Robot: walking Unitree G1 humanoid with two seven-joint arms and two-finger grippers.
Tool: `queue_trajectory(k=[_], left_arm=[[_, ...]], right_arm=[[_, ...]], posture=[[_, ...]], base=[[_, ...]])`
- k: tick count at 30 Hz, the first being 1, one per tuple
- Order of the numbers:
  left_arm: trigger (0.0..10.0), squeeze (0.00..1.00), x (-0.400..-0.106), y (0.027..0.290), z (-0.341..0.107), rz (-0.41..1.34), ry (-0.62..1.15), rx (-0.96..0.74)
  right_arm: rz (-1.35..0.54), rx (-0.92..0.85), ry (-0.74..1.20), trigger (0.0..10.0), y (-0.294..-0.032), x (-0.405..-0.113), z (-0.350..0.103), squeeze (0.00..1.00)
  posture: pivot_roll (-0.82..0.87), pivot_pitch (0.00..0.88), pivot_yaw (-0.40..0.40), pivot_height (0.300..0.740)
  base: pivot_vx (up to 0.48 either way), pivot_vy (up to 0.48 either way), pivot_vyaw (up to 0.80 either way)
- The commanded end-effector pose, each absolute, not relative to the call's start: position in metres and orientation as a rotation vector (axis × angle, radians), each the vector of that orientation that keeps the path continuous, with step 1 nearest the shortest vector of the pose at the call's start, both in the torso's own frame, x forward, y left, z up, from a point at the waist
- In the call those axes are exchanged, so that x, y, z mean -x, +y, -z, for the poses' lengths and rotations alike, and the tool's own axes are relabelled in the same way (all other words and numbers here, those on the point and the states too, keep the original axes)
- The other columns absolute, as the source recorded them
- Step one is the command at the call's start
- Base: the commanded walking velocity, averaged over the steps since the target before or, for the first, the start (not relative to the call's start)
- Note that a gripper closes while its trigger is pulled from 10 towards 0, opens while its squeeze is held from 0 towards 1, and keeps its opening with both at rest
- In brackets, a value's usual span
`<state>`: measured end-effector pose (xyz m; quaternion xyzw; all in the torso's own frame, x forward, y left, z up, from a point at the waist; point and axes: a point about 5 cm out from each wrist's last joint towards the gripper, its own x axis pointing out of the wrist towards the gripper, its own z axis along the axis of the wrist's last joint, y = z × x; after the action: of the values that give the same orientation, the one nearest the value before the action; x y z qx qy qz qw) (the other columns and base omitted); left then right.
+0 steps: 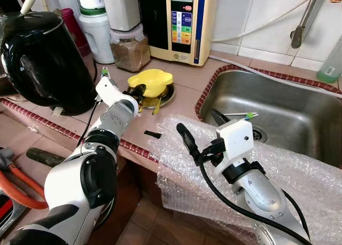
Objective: Kitchen organization
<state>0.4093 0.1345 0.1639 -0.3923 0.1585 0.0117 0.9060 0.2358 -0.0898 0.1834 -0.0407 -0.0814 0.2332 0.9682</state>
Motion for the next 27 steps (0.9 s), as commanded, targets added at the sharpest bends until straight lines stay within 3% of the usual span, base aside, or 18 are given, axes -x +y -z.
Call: queue_trajectory(k=[1, 27], left_arm=[[0.0, 0.00, -0.404, 0.140, -0.148, -0.053, 0.392, 0.777], [0.0, 0.00, -0.393, 0.155, -0.133, 0.129, 0.452, 0.608]], right_arm=[[-0.475, 0.080, -0.180, 10.0, -0.088, -0.233, -0.187, 0.00], [-0.496, 0.097, -0.179, 10.0, -0.086, -0.238, -0.184, 0.00]], posture=[[-0.12, 0.072, 0.105, 0.740], [-0.07, 0.062, 0.092, 0.740]], base=[[0.000, 0.000, 0.00], [0.000, 0.000, 0.00]])
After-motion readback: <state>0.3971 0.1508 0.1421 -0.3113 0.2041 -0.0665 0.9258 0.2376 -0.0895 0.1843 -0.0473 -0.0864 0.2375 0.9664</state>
